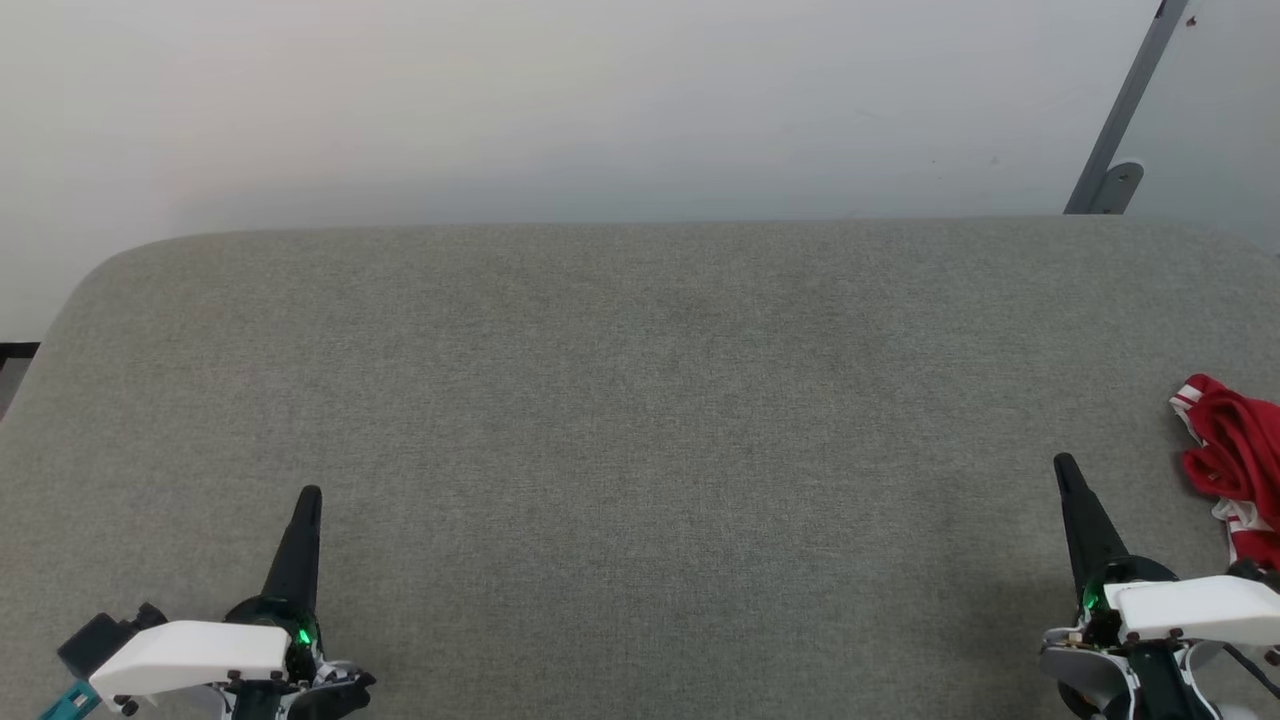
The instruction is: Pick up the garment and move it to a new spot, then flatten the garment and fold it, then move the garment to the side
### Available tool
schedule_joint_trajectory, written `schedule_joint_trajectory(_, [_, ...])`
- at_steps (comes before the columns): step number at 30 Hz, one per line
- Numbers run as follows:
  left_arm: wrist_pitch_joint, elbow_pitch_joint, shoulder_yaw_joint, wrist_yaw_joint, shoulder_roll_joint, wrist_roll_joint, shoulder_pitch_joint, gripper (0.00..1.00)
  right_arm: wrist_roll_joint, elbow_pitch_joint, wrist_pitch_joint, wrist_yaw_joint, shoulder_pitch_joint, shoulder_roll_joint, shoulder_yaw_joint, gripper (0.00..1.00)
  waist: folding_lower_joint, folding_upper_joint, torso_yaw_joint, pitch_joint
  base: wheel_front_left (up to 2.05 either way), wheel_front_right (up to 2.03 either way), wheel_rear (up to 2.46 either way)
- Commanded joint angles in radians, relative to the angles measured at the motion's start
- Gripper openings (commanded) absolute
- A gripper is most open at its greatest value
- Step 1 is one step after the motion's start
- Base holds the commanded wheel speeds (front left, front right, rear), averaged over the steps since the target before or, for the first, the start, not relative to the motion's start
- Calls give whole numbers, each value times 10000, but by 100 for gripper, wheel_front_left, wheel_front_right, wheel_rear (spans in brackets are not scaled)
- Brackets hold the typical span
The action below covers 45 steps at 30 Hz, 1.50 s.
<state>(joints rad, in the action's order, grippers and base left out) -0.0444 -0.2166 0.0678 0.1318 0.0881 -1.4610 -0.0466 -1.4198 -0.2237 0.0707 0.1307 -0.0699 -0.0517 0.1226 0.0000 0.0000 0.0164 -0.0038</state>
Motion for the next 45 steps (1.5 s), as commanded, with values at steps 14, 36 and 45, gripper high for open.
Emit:
schedule_joint_trajectory(14, [-324, -156, 186, -19, -126, -964, -455, 0, -1096, -114, 277, 1, -287, 8, -70, 0, 0, 0, -82, 34, 0, 0, 0])
schedule_joint_trajectory(36, [-603, -295, 323, -22, -274, -1655, -678, 0, -1946, -225, 459, 0, -423, 20, -96, 0, 0, 0, -164, 69, 0, 0, 0])
schedule_joint_trajectory(45, [-620, -296, 344, -22, -288, -1626, -681, 0, -1947, -224, 458, 0, -423, 20, -98, 0, 0, 0, -164, 69, 0, 0, 0])
